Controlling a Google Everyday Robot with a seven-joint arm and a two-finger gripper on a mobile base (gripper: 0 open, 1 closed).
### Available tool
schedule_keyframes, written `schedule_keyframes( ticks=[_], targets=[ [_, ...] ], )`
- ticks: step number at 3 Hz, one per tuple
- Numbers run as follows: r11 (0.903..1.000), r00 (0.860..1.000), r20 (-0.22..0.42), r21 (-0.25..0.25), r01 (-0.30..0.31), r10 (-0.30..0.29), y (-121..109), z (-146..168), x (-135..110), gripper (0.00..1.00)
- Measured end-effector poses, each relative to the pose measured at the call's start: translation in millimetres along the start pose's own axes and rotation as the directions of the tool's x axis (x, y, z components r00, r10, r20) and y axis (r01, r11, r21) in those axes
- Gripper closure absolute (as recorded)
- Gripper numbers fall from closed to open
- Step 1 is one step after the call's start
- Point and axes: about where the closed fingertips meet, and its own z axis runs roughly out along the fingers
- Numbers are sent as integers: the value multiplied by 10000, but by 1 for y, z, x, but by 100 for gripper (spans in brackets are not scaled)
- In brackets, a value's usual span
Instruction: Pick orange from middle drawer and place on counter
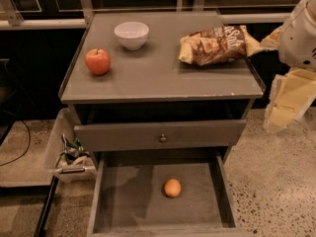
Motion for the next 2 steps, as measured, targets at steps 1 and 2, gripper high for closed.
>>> schedule_keyframes(
  ticks=[1, 2],
  targets=[
    [10000, 10000, 0, 0, 0, 0, 0, 0, 0, 0],
    [9994, 9998, 53, -280, -203, 205, 4, 21, 5, 0]
  ],
)
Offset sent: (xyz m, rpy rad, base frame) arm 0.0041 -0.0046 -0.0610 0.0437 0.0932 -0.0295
